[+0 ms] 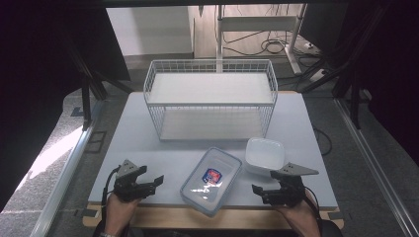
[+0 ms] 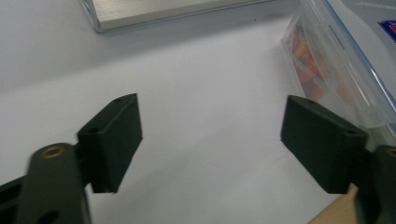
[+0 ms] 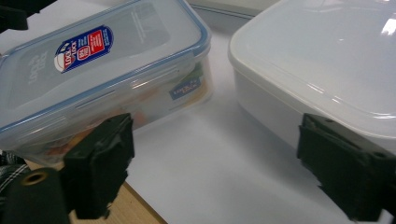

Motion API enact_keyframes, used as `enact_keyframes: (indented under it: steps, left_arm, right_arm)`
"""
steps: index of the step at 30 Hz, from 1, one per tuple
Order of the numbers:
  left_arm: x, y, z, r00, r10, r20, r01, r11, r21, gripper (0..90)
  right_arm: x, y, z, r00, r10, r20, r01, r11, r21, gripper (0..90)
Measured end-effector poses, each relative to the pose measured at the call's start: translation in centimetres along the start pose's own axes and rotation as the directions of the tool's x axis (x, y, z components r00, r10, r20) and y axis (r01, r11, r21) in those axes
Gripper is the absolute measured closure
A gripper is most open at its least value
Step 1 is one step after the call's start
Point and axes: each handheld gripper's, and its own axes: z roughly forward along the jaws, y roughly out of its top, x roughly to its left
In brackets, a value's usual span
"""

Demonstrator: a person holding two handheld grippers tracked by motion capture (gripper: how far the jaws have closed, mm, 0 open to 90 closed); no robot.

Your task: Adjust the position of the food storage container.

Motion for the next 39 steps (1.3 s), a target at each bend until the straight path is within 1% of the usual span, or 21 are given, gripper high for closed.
enact_keyframes:
  steps: [2,3,5,6,8,11,13,15,17,19,20,21,22,24,25,26,29,31,34,36,39]
  left_arm:
    - [-0.2,0.1,0.1,1.0,0.001,-0.002,-0.001,0.9997,0.022,10.2]
    - [-0.3,0.1,0.2,1.0,0.004,-0.002,-0.004,0.9995,0.031,7.9]
    - [-0.5,0.1,0.4,0.9998,0.019,-0.004,-0.019,0.9993,0.033,7.9]
    - [-0.6,0.1,0.4,0.9998,0.018,0.006,-0.018,0.9994,0.029,9.1]
    - [-0.7,0.2,0.4,0.9996,0.023,0.016,-0.023,0.9997,0.005,10.2]
    - [-0.9,0.1,0.4,0.997,0.068,-0.035,-0.069,0.9976,-0.013,9.6]
    - [-0.9,0.1,0.5,0.9975,0.064,-0.029,-0.065,0.9976,-0.024,9.1]
    - [-0.9,0.1,0.5,0.9978,0.061,-0.024,-0.062,0.9979,-0.02,8.9]
    - [-0.9,0.0,0.6,0.997,0.075,-0.021,-0.076,0.9969,-0.02,9.6]
    - [-0.8,-0.2,0.9,0.9945,0.104,-0.011,-0.104,0.9945,-0.013,9.9]
    - [-0.8,-0.3,1.1,0.9936,0.112,-0.019,-0.112,0.9937,0.004,9.7]
    - [-0.7,-0.4,1.1,0.9928,0.117,-0.023,-0.117,0.9931,0.011,9.7]
    - [-0.7,-0.4,1.2,0.9924,0.121,-0.024,-0.12,0.9926,0.015,10.0]
    - [-0.7,-0.4,1.1,0.9941,0.108,-0.01,-0.108,0.994,0.019,11.5]
    - [-0.7,-0.3,1.0,0.9957,0.092,-0.001,-0.092,0.9957,0.011,12.1]
    - [-0.7,-0.2,0.9,0.9967,0.081,0.006,-0.081,0.9967,0.006,12.6]
    - [-0.7,-0.1,0.8,0.9981,0.06,0.014,-0.06,0.9982,0.007,12.5]
    - [-0.8,-0.1,0.9,0.9981,0.061,0.012,-0.061,0.998,0.018,10.7]
    - [-0.8,-0.1,0.9,0.999,0.042,0.013,-0.043,0.9985,0.033,9.9]
    - [-0.8,-0.1,0.9,0.999,0.042,0.013,-0.043,0.9985,0.034,9.0]
    - [-0.7,-0.3,1.1,0.9979,0.063,-0.011,-0.063,0.9976,0.027,6.7]
  right_arm:
    - [0.0,0.1,-0.1,1.0,-0.001,0.009,0.001,1.0,0.001,15.6]
    - [0.1,0.1,-0.1,0.9999,-0.002,0.015,0.002,1.0,0.003,17.3]
    - [0.1,0.1,-0.2,0.9996,-0.009,0.025,0.009,1.0,0.006,20.0]
    - [0.1,0.1,-0.2,0.9995,-0.014,0.027,0.014,1.0,0.009,21.6]
    - [0.1,0.1,-0.1,0.9994,-0.022,0.026,0.021,1.0,0.012,25.0]
    - [0.1,0.0,-0.1,0.9994,-0.026,0.02,0.026,1.0,0.016,28.8]
    - [0.0,0.0,-0.1,0.9992,-0.032,0.021,0.032,0.999,0.018,31.0]
    - [0.0,0.0,-0.1,0.9988,-0.04,0.028,0.04,0.999,0.015,32.0]
    - [-0.1,0.0,-0.1,0.9989,-0.042,0.02,0.041,0.999,0.02,34.1]
    - [-0.2,0.0,-0.1,0.9985,-0.052,0.013,0.052,0.998,0.025,37.2]
    - [-0.3,0.1,-0.1,0.9987,-0.051,-0.002,0.051,0.998,0.032,38.7]
    - [-0.4,0.2,-0.2,0.9988,-0.039,-0.029,0.04,0.999,0.027,40.1]
    - [-0.5,0.2,-0.2,0.9988,-0.029,-0.04,0.03,0.999,0.025,42.6]
    - [-0.7,0.5,-0.3,0.9979,-0.035,-0.054,0.037,0.999,0.029,46.7]
    - [-0.7,0.6,-0.3,0.9977,-0.038,-0.056,0.04,0.999,0.025,49.5]
    - [-0.8,0.9,-0.4,0.9968,-0.033,-0.072,0.035,0.999,0.021,52.8]
    - [-1.0,1.5,-0.3,0.9954,-0.045,-0.085,0.047,0.999,0.021,61.6]
    - [-1.0,2.1,-0.2,0.9949,-0.07,-0.072,0.073,0.997,0.029,67.7]
    - [-1.1,2.9,0.1,0.9937,-0.096,-0.058,0.098,0.994,0.038,76.0]
    - [-1.2,3.4,0.4,0.9928,-0.107,-0.053,0.11,0.993,0.045,81.0]
    - [-1.4,4.1,1.0,0.9924,-0.113,-0.049,0.115,0.992,0.051,84.8]
